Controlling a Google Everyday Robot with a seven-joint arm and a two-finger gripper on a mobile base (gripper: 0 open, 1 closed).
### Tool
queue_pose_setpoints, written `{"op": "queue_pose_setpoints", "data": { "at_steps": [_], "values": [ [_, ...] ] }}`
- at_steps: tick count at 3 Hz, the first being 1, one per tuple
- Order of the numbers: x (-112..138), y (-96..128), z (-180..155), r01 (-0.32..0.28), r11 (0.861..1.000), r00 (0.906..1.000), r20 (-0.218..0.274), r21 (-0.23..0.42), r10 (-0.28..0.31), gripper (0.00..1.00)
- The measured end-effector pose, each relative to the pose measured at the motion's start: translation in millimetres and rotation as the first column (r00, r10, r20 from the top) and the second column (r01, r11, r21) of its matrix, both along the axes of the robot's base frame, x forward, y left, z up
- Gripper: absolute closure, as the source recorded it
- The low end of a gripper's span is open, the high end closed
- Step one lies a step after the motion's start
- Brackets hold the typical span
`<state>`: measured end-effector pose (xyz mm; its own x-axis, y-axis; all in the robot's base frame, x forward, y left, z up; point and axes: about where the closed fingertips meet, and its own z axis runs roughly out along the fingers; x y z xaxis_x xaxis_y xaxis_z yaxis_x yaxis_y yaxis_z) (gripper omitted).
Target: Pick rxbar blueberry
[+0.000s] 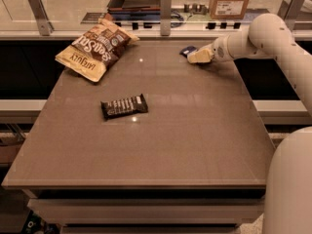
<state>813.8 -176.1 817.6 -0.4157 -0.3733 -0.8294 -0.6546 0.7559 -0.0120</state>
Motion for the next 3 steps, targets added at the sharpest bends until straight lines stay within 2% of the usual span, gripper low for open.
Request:
{"op": "queue_pose_setpoints", "data": {
  "at_steps": [1, 3],
  "values": [
    [0.0, 0.2, 3.2, 0.000, 1.000, 1.0000, 0.000, 0.000, 0.000, 1.00],
    [0.0, 0.2, 3.3, 0.000, 1.000, 1.0000, 0.000, 0.000, 0.000, 1.00]
  ]
}}
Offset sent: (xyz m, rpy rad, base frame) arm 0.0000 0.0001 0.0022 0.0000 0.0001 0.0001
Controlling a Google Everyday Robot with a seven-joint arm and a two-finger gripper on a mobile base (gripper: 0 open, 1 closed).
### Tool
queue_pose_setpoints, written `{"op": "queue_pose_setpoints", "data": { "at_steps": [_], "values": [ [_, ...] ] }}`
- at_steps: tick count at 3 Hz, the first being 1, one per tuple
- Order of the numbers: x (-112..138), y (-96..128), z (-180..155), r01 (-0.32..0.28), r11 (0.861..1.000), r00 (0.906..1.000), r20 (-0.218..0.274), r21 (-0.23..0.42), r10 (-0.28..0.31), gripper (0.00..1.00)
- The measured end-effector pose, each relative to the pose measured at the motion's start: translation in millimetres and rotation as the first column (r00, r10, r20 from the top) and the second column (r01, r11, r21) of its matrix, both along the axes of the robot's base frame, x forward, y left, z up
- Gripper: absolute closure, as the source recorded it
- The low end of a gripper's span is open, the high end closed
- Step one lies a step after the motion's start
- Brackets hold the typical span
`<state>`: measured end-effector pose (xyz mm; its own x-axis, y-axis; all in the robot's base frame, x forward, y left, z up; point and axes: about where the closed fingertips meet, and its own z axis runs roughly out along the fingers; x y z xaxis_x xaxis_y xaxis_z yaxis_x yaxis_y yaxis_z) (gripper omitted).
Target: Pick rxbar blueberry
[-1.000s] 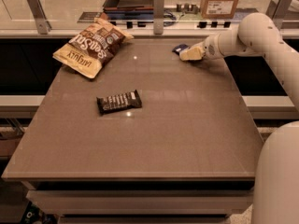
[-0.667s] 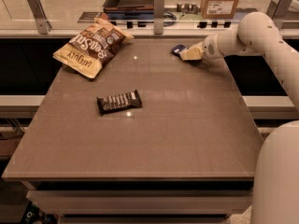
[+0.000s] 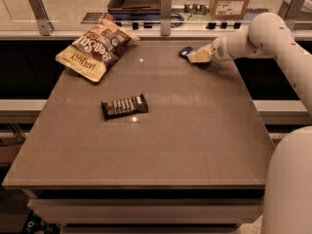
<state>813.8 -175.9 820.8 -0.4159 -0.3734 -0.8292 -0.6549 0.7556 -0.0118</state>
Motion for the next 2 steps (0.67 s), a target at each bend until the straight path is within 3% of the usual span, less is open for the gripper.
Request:
{"op": "queue_pose_setpoints", "data": {
  "at_steps": [2],
  "values": [
    [-10.1, -8.8, 42.4, -0.068, 0.996, 0.9977, 0.001, 0.060, 0.068, 1.00]
  ]
}}
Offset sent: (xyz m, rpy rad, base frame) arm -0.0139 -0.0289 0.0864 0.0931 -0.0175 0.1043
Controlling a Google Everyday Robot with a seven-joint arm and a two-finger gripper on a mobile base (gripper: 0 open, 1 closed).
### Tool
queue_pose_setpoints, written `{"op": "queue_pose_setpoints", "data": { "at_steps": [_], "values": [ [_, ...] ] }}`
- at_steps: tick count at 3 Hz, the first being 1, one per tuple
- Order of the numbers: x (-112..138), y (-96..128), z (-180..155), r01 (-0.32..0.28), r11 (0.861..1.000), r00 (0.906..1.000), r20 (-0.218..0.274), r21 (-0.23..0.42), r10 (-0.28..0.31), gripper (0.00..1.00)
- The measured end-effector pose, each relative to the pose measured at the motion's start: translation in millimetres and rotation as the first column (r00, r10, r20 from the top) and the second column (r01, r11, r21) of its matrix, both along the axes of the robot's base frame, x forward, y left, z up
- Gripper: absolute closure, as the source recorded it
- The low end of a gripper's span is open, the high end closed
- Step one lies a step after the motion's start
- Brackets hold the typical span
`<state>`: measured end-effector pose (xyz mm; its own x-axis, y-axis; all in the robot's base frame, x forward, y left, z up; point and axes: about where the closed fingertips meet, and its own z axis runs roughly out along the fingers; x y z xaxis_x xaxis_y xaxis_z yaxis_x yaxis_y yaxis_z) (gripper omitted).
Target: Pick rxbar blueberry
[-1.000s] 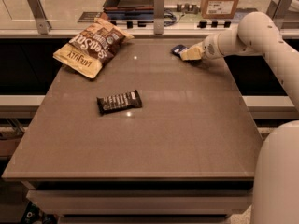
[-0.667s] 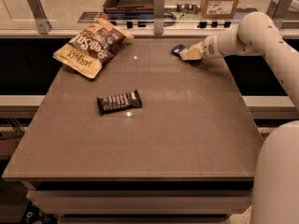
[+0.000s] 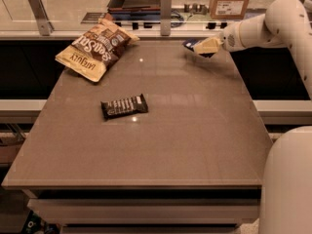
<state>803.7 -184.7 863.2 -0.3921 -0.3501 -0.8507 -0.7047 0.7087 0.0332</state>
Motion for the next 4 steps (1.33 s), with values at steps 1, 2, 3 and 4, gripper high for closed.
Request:
{"op": "queue_pose_setpoints", "data": {
  "at_steps": [1, 2, 3, 4],
  "values": [
    [-4.7, -3.9, 21.3, -0.025, 1.000, 0.9996, 0.013, 0.013, 0.025, 1.00],
    [-10.4, -2.5, 41.5, -0.058, 0.998, 0.9977, 0.036, 0.022, 0.057, 1.00],
    [-17.7, 0.3, 64.5, -0.093, 0.995, 0.9928, 0.080, 0.032, 0.090, 1.00],
    [-23.5, 4.6, 85.0, -0.122, 0.992, 0.9848, 0.128, 0.031, 0.117, 1.00]
  ]
}}
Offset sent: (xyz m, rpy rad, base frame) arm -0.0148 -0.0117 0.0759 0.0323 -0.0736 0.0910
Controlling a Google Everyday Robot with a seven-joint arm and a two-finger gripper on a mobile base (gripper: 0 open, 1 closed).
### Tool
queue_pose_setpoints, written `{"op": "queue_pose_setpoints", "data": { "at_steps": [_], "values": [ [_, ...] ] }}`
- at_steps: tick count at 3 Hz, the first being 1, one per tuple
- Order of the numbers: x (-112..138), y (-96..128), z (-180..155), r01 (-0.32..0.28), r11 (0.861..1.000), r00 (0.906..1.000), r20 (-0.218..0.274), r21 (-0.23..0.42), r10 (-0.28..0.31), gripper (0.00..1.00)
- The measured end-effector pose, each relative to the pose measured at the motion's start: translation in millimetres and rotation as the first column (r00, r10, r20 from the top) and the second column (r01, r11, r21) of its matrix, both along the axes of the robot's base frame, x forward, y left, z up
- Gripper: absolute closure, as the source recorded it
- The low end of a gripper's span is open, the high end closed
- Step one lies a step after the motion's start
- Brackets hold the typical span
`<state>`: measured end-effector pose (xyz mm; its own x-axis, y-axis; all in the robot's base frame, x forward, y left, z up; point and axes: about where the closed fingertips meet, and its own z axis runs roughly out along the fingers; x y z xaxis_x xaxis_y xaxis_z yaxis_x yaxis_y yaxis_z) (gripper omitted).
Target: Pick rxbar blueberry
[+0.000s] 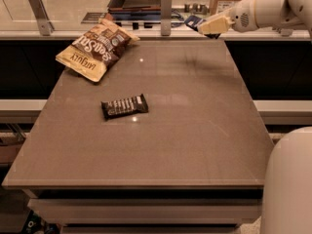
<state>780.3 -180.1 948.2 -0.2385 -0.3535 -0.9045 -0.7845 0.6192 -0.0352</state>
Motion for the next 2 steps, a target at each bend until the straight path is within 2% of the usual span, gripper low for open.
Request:
{"op": "queue_pose_setpoints", "data": {
  "at_steps": [1, 2],
  "values": [
    [-4.8, 4.3, 18.7, -0.019, 1.000, 0.9986, 0.049, -0.005, 0.019, 1.00],
    [-4.7, 4.4, 18.6, -0.019, 1.000, 0.9986, 0.049, -0.005, 0.019, 1.00]
  ]
}}
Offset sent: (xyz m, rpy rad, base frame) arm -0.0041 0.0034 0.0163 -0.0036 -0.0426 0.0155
